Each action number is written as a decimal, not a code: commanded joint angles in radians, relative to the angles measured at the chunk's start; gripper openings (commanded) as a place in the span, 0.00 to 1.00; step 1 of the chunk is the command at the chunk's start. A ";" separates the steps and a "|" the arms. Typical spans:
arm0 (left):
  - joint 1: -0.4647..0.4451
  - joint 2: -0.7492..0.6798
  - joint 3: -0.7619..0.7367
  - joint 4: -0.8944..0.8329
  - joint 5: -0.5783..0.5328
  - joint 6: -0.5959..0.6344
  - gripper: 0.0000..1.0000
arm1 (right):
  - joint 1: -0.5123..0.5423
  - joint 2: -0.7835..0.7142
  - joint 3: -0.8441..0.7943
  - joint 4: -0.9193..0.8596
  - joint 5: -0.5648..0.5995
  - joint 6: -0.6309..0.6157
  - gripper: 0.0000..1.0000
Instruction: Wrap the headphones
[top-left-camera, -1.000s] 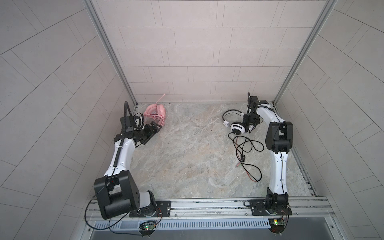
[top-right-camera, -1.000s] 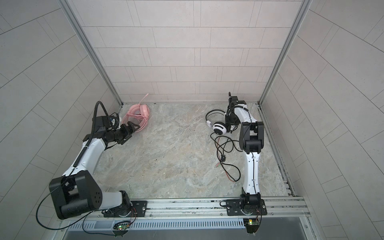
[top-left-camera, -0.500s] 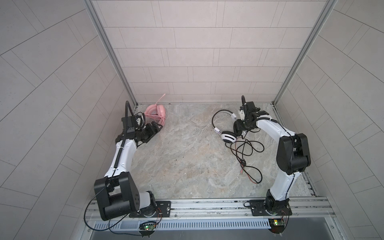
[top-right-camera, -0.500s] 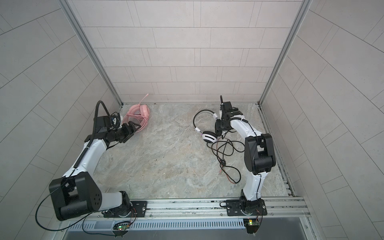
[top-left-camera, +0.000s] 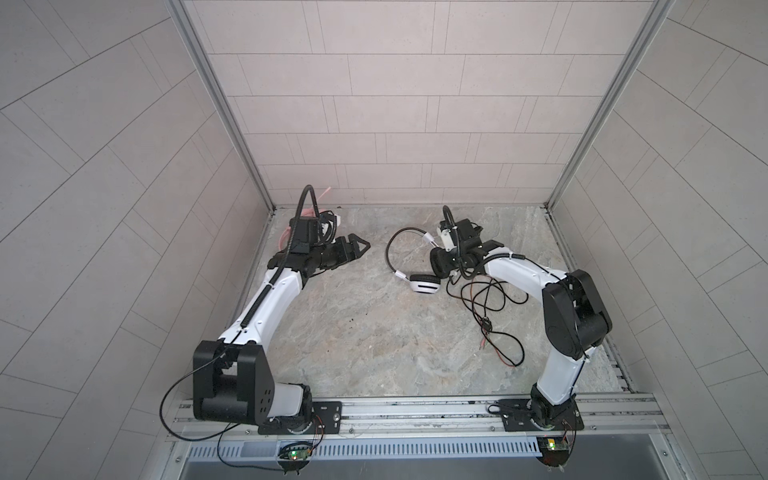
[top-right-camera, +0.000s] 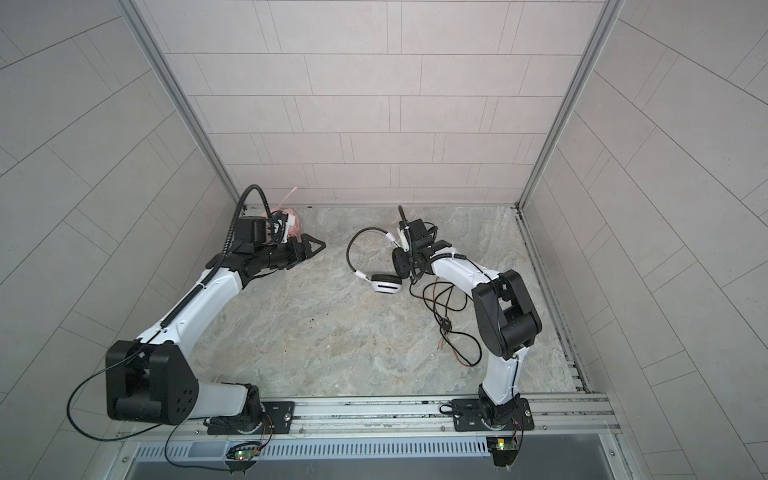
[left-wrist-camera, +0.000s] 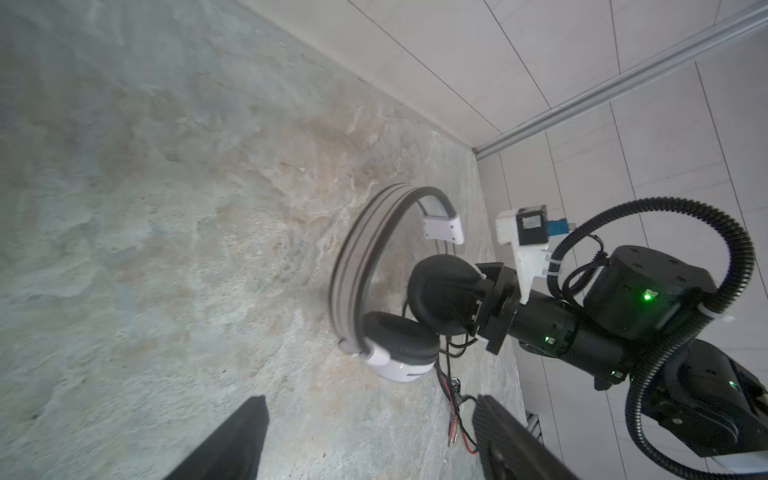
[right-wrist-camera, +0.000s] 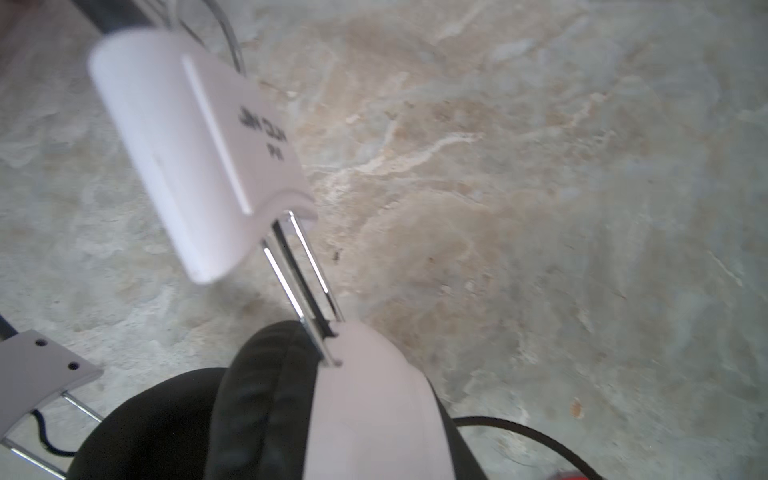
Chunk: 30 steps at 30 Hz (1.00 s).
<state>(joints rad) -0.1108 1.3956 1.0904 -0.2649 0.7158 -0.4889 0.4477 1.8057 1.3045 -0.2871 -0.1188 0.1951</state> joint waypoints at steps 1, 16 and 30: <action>-0.036 0.041 0.067 0.029 -0.035 0.020 0.84 | 0.053 -0.025 0.047 0.082 -0.001 -0.012 0.00; -0.087 0.193 0.313 -0.315 -0.184 0.232 0.80 | 0.124 -0.102 0.014 0.185 -0.011 -0.048 0.00; -0.125 0.263 0.431 -0.383 -0.228 0.243 0.52 | 0.153 -0.129 0.029 0.157 -0.001 -0.071 0.00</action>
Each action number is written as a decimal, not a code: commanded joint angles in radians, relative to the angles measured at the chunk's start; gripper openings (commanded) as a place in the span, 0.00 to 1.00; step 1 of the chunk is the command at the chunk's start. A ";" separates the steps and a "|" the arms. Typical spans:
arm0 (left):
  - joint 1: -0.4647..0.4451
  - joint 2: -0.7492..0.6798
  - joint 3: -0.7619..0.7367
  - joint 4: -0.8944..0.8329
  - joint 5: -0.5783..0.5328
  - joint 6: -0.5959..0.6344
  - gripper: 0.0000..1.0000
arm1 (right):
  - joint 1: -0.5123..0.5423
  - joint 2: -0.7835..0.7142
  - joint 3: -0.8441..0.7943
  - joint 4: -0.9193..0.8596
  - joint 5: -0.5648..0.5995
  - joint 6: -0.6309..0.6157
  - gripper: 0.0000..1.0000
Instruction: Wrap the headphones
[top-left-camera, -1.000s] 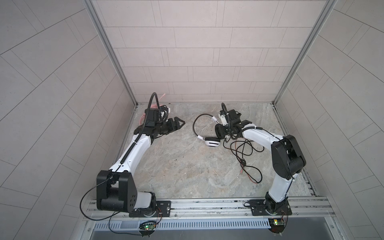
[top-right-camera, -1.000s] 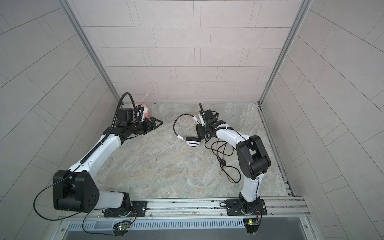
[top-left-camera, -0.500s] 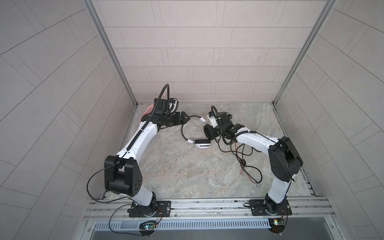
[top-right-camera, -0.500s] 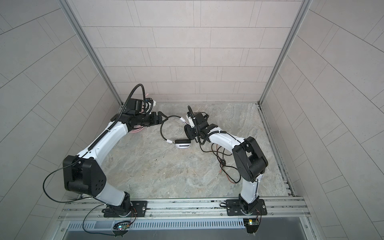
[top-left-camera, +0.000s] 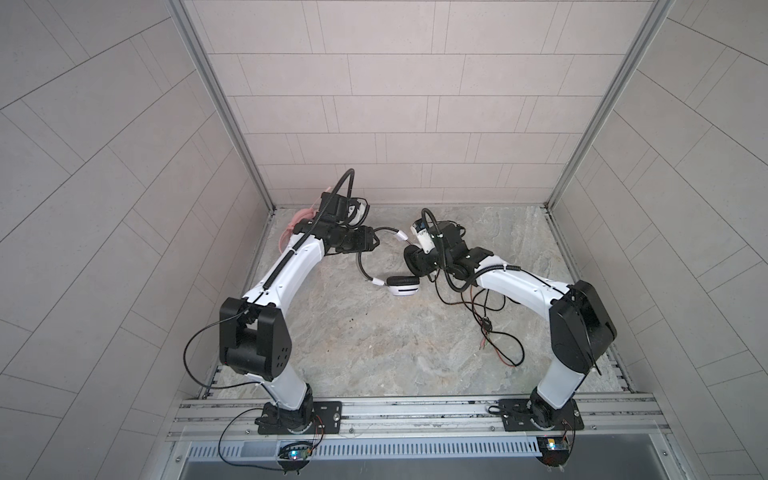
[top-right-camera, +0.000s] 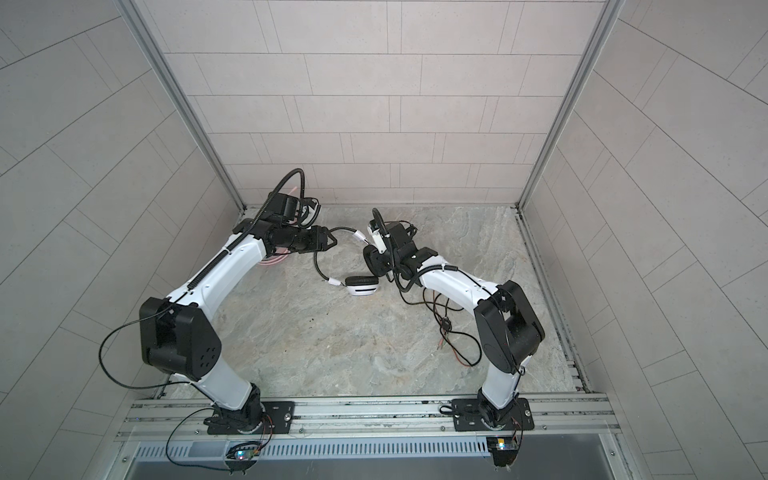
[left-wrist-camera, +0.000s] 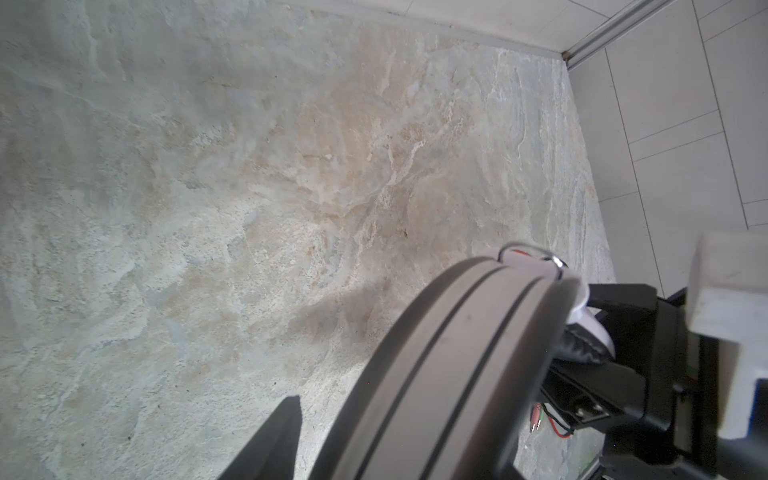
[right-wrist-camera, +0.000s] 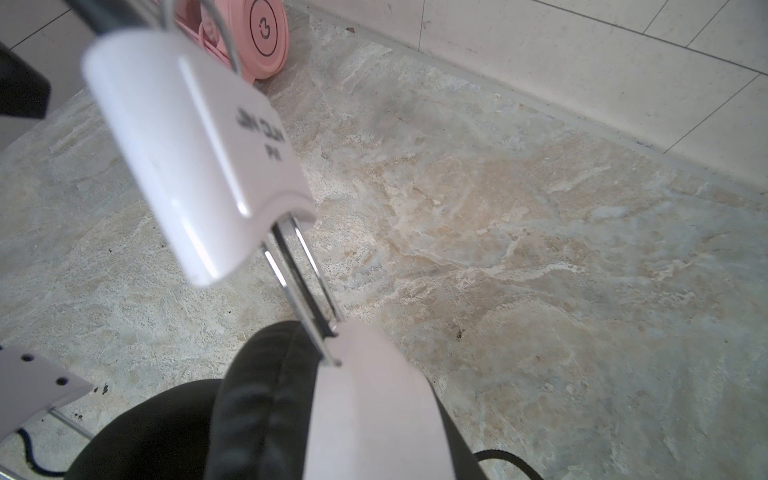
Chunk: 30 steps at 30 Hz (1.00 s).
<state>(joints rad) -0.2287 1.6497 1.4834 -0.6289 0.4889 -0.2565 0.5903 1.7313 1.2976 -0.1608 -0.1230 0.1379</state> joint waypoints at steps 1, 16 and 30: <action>-0.007 0.009 0.037 -0.018 -0.002 0.013 0.51 | 0.010 -0.056 0.037 0.029 0.011 -0.014 0.00; -0.008 0.026 0.011 -0.031 -0.038 0.056 0.14 | 0.026 -0.060 0.072 0.003 -0.027 -0.006 0.07; 0.004 0.045 0.016 -0.092 -0.065 0.077 0.00 | -0.013 -0.211 0.013 0.013 -0.055 0.072 0.67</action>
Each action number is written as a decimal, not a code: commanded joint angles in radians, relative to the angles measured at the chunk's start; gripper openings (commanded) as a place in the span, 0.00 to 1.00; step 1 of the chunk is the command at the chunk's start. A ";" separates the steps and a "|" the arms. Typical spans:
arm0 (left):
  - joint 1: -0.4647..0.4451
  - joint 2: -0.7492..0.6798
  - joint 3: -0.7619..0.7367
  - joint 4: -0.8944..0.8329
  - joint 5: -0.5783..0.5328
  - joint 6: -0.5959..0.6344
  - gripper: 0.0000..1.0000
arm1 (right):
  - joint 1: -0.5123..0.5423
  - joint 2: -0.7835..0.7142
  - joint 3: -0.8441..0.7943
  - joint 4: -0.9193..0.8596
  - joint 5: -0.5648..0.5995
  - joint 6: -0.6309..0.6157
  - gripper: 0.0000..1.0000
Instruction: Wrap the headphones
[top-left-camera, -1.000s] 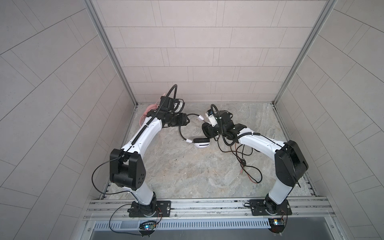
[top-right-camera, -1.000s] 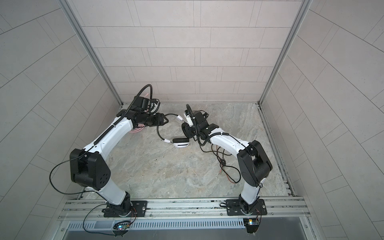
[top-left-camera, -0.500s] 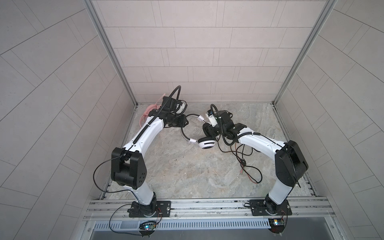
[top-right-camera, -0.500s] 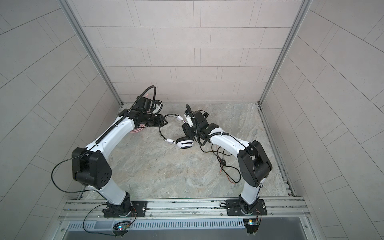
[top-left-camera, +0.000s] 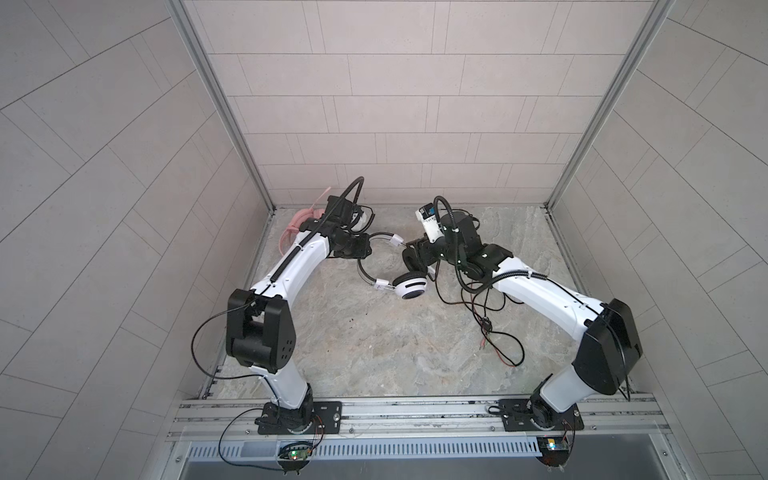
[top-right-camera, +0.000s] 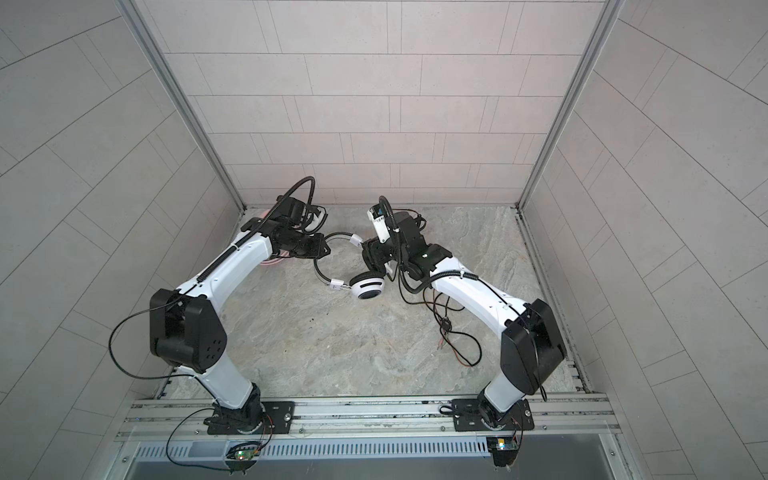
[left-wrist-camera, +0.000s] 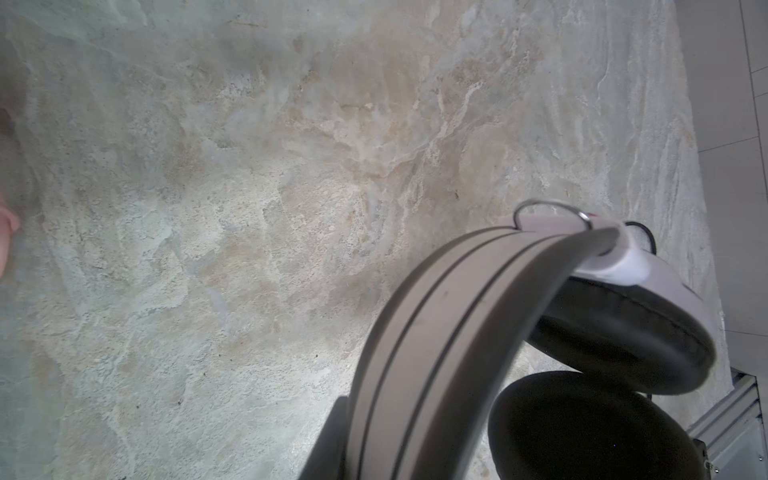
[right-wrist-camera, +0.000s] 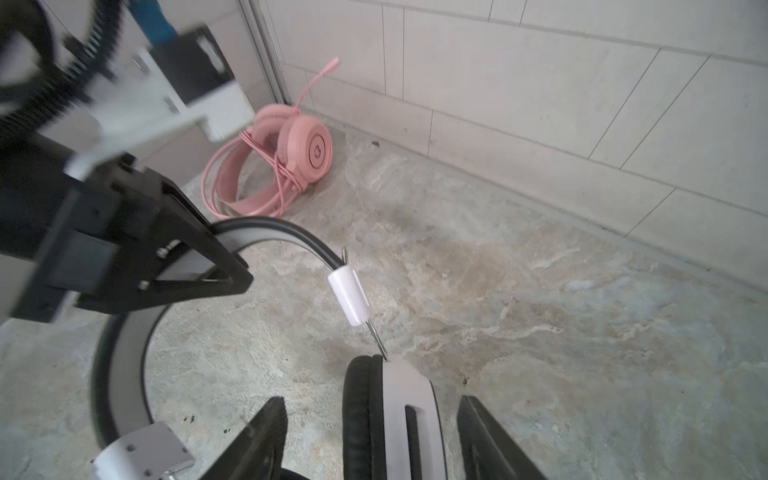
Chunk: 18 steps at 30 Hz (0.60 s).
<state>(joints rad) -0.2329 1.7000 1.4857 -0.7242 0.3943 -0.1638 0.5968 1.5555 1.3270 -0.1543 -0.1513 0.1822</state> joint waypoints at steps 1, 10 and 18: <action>0.009 -0.005 0.009 0.002 0.029 -0.019 0.00 | -0.028 -0.048 -0.022 0.003 -0.035 0.035 0.67; 0.071 -0.041 -0.014 0.015 0.055 -0.034 0.00 | -0.190 -0.244 -0.202 -0.021 -0.117 0.113 0.67; 0.143 -0.076 -0.064 0.109 0.146 -0.104 0.00 | -0.383 -0.403 -0.529 0.048 -0.094 0.223 0.66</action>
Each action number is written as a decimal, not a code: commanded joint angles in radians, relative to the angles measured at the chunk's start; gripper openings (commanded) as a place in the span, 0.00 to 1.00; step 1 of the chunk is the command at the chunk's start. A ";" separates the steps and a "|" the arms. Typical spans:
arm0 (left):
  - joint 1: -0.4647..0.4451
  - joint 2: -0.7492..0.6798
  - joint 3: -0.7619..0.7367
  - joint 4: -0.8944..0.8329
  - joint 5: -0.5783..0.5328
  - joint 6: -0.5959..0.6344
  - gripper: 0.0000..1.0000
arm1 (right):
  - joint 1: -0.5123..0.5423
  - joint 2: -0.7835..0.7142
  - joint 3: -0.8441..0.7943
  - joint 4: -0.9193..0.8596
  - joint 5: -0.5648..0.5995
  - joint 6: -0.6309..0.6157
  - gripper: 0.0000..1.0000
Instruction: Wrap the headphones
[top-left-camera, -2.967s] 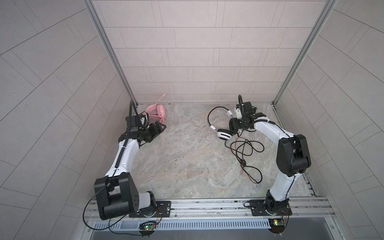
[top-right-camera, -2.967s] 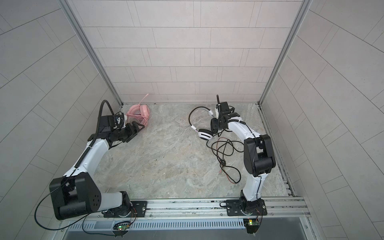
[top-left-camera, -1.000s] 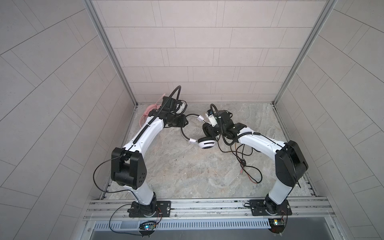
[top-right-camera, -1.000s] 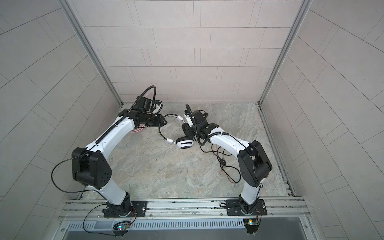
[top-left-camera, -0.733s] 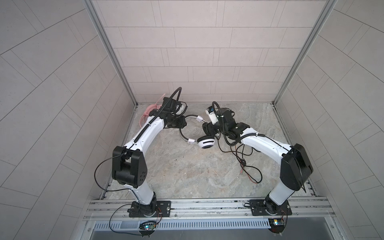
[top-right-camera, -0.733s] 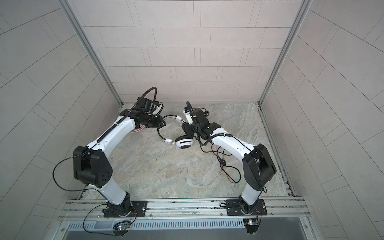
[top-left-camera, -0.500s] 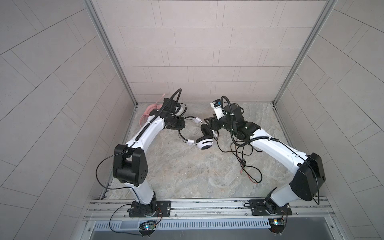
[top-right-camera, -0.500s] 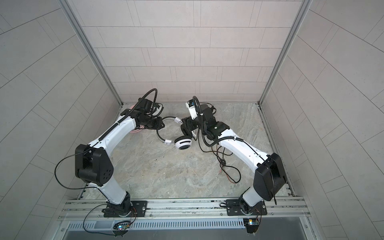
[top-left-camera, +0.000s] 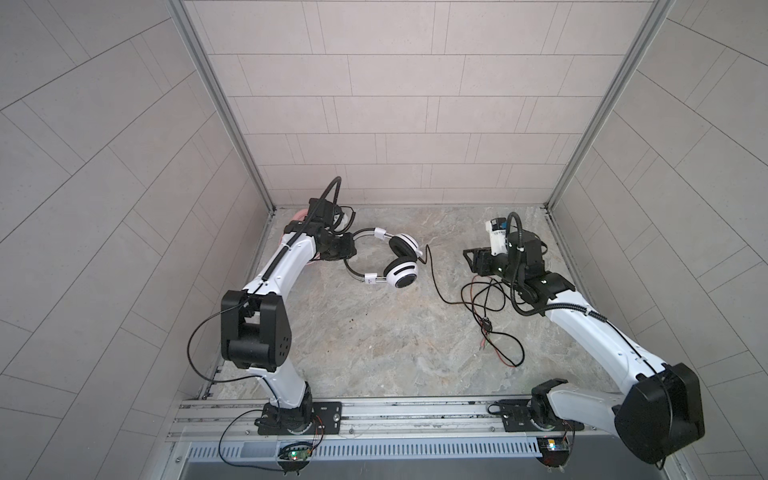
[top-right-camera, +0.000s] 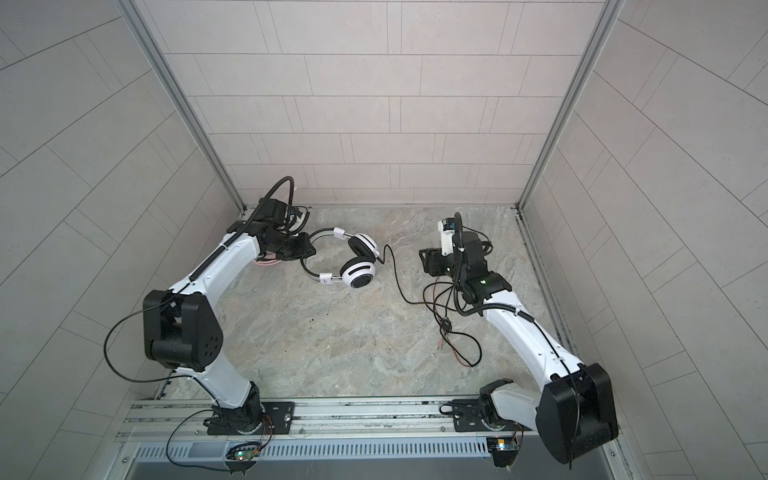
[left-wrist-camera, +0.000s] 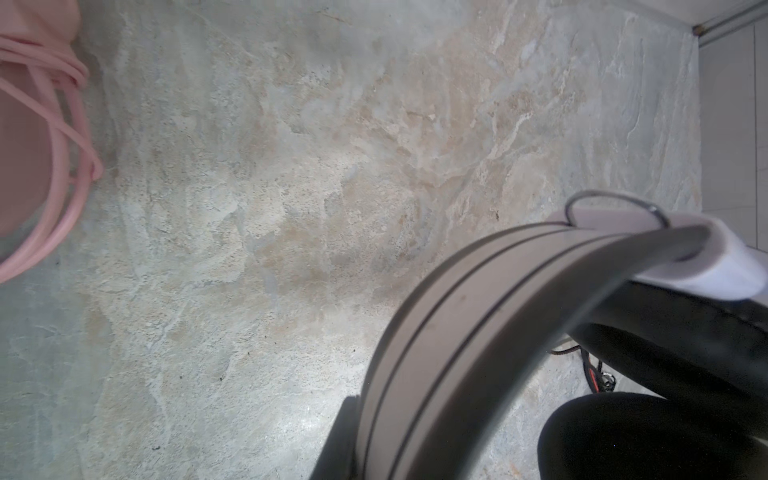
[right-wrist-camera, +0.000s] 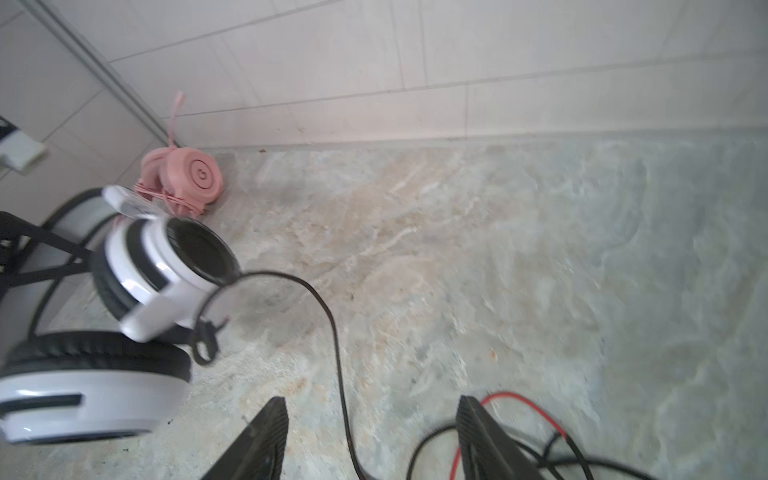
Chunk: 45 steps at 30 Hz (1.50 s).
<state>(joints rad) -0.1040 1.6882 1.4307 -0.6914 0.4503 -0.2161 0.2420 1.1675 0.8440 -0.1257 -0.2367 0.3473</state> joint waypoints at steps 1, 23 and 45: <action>0.022 -0.067 -0.016 0.087 0.104 -0.058 0.00 | -0.041 -0.005 -0.059 0.018 -0.026 0.057 0.66; 0.090 -0.154 -0.086 0.233 0.231 -0.098 0.00 | 0.067 0.474 0.207 0.066 -0.327 0.074 0.67; 0.089 -0.147 -0.089 0.230 0.222 -0.114 0.00 | 0.043 0.456 0.159 0.171 -0.416 0.109 0.60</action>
<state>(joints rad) -0.0193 1.5730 1.3396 -0.5022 0.6285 -0.2981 0.3099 1.7031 1.0107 0.0734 -0.6605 0.4992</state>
